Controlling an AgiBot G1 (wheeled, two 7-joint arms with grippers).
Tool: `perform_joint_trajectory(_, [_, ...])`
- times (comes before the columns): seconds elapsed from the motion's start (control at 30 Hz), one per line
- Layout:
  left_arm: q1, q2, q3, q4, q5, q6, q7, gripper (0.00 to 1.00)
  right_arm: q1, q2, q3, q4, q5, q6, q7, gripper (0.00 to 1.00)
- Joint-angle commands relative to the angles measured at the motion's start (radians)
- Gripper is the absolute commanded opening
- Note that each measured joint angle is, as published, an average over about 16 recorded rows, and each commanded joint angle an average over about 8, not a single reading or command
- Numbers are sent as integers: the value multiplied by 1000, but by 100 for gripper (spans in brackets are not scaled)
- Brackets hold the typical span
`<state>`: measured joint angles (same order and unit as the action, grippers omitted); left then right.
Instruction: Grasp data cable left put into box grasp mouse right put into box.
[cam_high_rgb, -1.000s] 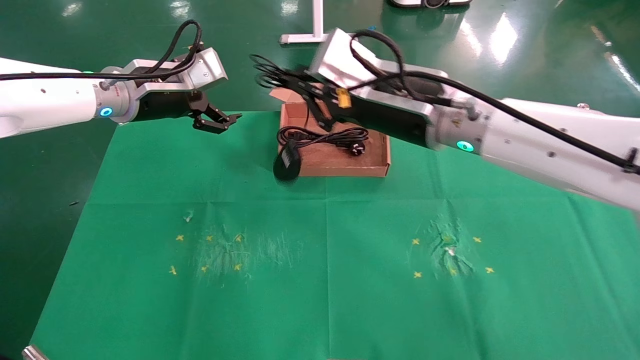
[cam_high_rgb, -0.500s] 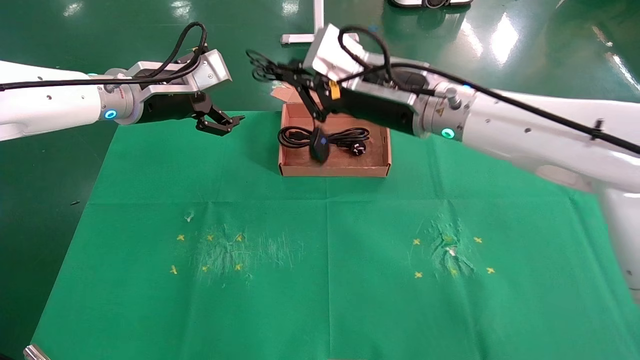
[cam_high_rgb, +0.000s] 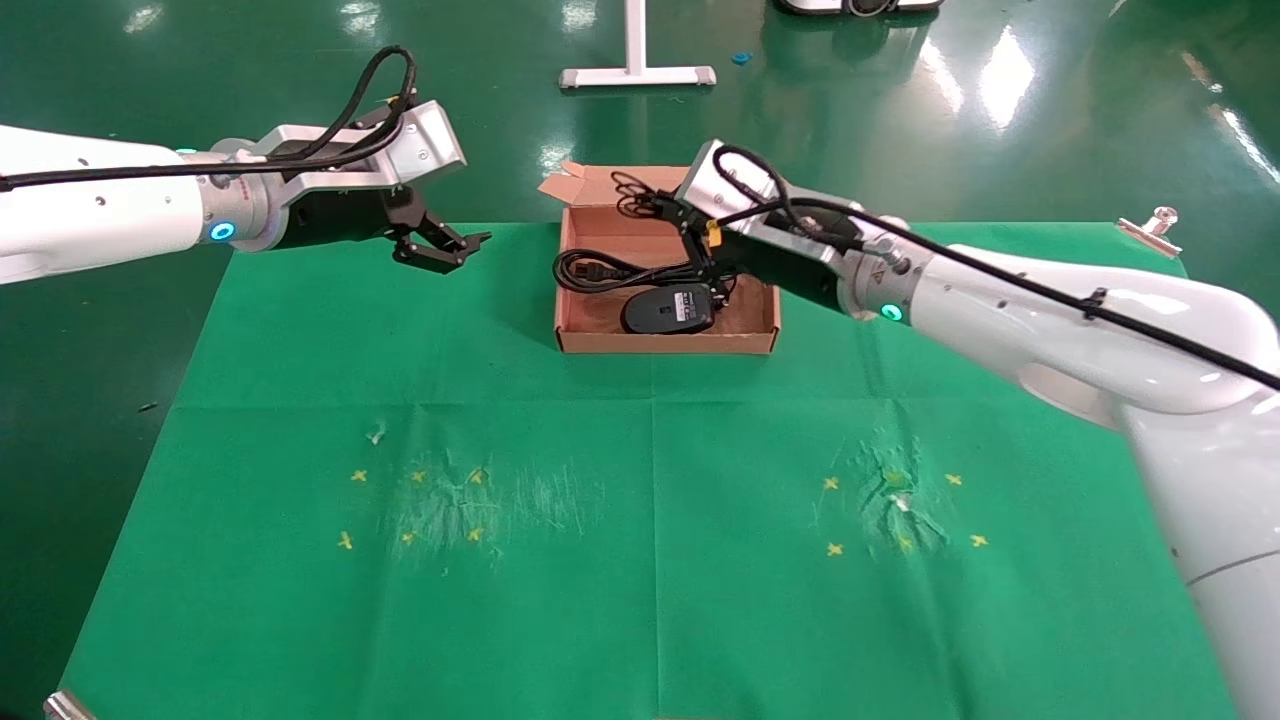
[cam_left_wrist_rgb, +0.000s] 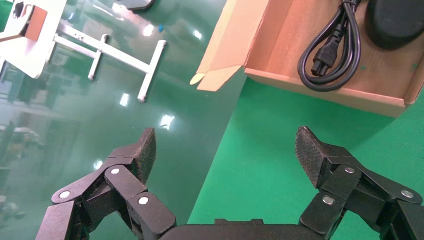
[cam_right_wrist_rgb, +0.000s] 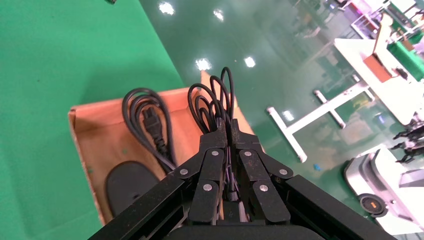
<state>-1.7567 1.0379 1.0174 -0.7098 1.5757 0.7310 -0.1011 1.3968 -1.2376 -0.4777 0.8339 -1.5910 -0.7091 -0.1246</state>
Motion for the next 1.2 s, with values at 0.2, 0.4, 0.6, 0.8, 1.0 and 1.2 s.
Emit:
perform_joint_trajectory(0.2, [0,0,1,-1,1,0,-1,100,-1,-1,-1,-2,-3,3,0,100])
perform_joint_trajectory(0.4, [0,1,0,1,0,0,1,100,-1,3,0,15,3,-9,3,100])
perform_joint_trajectory(0.6, [0,1,1,1,-1,-1,1,100,-11,24,7,33,30,-36,13,100])
perform_joint_trajectory(0.8, [0,1,1,1,-1,-1,1,100,-40,80,24,71,107,-105,41,100])
perform_joint_trajectory(1.0, [0,1,1,1,-1,-1,1,100,-72,142,44,114,193,-183,72,100])
perform_joint_trajectory(1.2, [0,1,1,1,-1,-1,1,100,-104,204,64,158,279,-260,103,100])
